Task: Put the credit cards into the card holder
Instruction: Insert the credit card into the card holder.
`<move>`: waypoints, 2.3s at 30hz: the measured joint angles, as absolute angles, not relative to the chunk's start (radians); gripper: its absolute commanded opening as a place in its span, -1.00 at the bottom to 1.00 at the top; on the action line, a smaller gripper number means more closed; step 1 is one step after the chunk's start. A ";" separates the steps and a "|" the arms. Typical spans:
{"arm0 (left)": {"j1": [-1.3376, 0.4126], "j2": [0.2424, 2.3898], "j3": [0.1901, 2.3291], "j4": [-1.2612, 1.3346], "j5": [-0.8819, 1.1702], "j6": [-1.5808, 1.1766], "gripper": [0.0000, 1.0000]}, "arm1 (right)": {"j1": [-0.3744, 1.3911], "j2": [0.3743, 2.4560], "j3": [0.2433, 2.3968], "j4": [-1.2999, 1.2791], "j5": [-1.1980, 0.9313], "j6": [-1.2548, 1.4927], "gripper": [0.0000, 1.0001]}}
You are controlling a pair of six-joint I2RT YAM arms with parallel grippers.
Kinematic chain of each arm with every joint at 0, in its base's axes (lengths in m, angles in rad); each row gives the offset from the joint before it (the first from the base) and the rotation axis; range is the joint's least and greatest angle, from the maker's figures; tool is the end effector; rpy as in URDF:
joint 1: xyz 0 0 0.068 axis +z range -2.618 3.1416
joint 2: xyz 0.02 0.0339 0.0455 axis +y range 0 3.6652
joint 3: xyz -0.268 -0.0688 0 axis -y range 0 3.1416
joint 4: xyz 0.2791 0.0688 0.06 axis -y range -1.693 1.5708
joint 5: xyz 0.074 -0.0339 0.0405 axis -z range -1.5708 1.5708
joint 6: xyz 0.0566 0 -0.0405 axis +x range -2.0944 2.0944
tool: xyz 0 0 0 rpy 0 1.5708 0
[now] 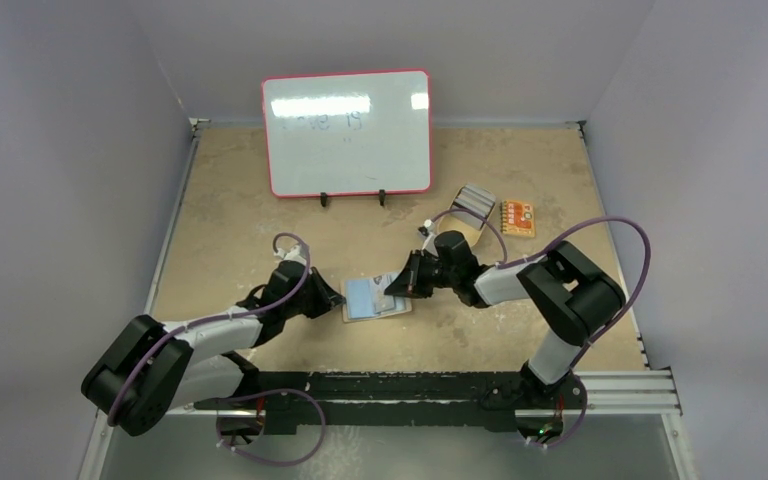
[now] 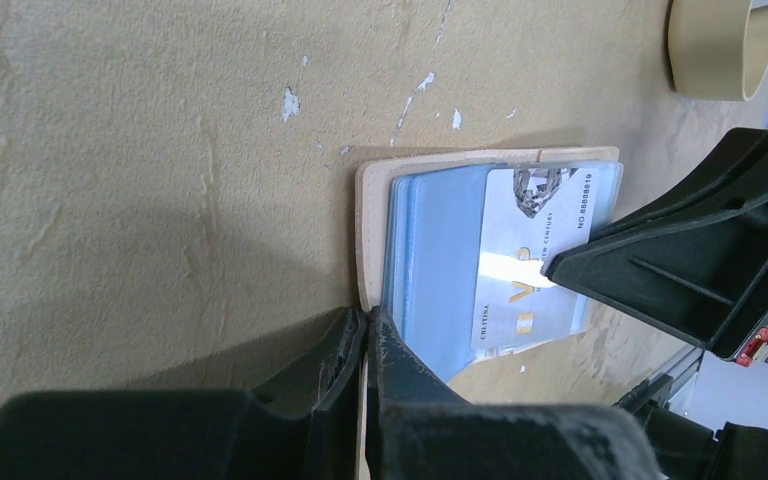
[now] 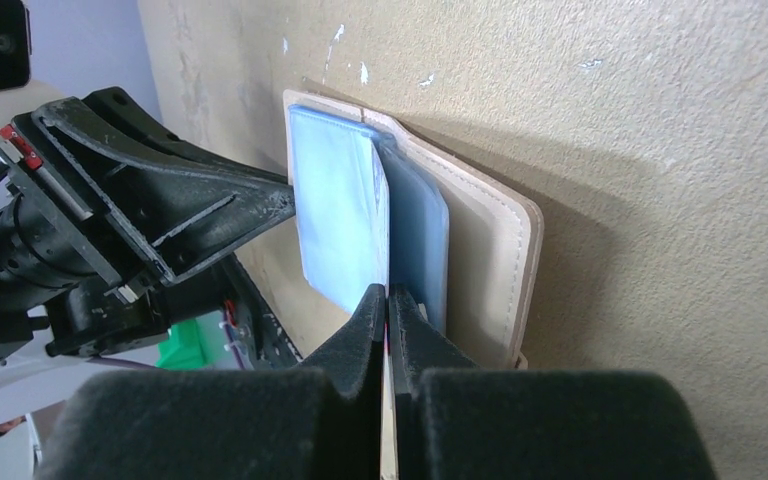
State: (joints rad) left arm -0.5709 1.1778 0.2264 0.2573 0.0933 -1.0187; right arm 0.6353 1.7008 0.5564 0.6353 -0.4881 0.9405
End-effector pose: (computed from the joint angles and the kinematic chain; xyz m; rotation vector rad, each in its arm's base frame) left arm 0.1894 -0.1279 0.0853 -0.4900 2.3923 -0.8966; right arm 0.2523 0.2190 0.0895 0.0176 2.3656 1.3852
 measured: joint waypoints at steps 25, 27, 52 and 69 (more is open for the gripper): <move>-0.571 1.205 0.216 0.314 0.104 -1.048 -1.00 | 0.707 1.747 0.614 0.619 -0.430 0.957 -0.60; -0.571 1.205 0.215 0.313 0.104 -1.055 -1.00 | 0.712 1.744 0.635 0.564 -0.406 0.936 -0.45; -0.571 1.204 0.209 0.321 0.107 -1.064 -1.00 | 0.803 1.674 0.727 0.316 -0.228 0.826 -0.28; -0.570 1.203 0.209 0.322 0.104 -1.063 -1.00 | 0.818 1.703 0.744 0.330 -0.250 0.821 -0.28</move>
State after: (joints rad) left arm -0.5705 1.2034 0.2092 0.3218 0.1040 -1.0634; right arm 0.8181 1.7031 0.7441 0.3298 -0.2501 0.8211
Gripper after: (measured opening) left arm 0.010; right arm 0.341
